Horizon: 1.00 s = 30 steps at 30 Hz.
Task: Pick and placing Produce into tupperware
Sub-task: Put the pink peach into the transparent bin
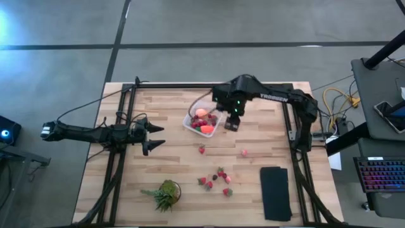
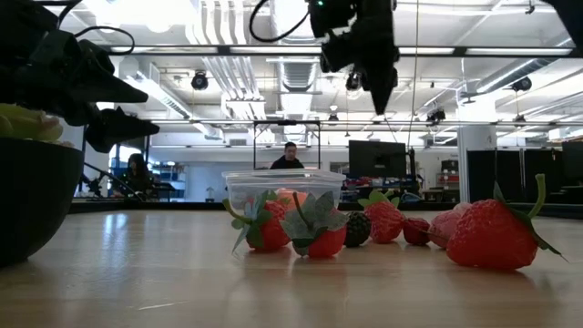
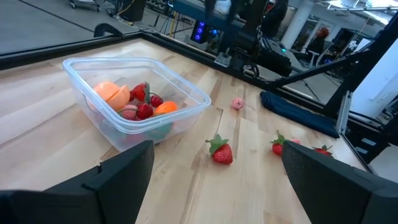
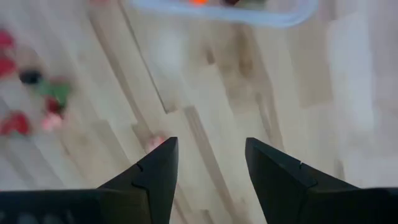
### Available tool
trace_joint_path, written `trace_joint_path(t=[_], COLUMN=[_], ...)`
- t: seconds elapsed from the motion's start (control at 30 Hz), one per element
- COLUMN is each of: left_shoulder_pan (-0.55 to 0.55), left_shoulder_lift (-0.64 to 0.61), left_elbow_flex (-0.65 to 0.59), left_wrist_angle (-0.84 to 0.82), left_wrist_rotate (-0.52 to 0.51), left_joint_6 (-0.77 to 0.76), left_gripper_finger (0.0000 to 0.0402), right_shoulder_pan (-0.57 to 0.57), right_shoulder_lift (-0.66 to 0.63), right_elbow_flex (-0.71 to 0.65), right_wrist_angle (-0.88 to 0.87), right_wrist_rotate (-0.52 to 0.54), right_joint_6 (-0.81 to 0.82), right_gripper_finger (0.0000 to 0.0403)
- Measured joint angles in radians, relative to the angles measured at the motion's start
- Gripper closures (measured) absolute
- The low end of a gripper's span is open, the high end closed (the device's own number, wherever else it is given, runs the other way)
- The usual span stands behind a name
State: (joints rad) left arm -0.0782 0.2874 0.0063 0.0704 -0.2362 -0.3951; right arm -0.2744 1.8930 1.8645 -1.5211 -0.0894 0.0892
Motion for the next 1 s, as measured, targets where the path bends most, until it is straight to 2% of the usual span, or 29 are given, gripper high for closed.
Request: trace_joint_path(t=[0.2, 0.33, 0.5, 0.67, 0.9, 1.0], left_shoulder_pan=[0.0, 0.0, 0.0, 0.0, 0.0, 0.0], left_shoulder_lift=[0.0, -0.001, 0.0, 0.0, 0.0, 0.0], left_elbow_flex=[0.0, 0.0, 0.0, 0.0, 0.0, 0.0], left_wrist_angle=[0.0, 0.0, 0.0, 0.0, 0.0, 0.0], left_wrist_rotate=[0.0, 0.0, 0.0, 0.0, 0.0, 0.0], left_joint_6=[0.0, 0.0, 0.0, 0.0, 0.0, 0.0], left_gripper_finger=[0.0063, 0.0063, 0.0063, 0.0063, 0.0063, 0.0063], right_shoulder_pan=[0.07, 0.082, 0.08, 0.089, 0.091, 0.098], right_shoulder_lift=[-0.13, -0.219, -0.31, -0.383, -0.504, -0.559], right_elbow_flex=[-0.281, -0.487, -0.691, -0.815, -0.914, -0.947], right_wrist_angle=[0.231, 0.402, 0.509, 0.538, 0.594, 0.579], right_wrist_rotate=[0.003, -0.004, -0.049, -0.055, -0.041, -0.058], right_joint_6=[-0.053, 0.024, 0.124, 0.169, 0.24, 0.333], right_gripper_finger=[0.0227, 0.023, 0.023, 0.0229, 0.0234, 0.0234])
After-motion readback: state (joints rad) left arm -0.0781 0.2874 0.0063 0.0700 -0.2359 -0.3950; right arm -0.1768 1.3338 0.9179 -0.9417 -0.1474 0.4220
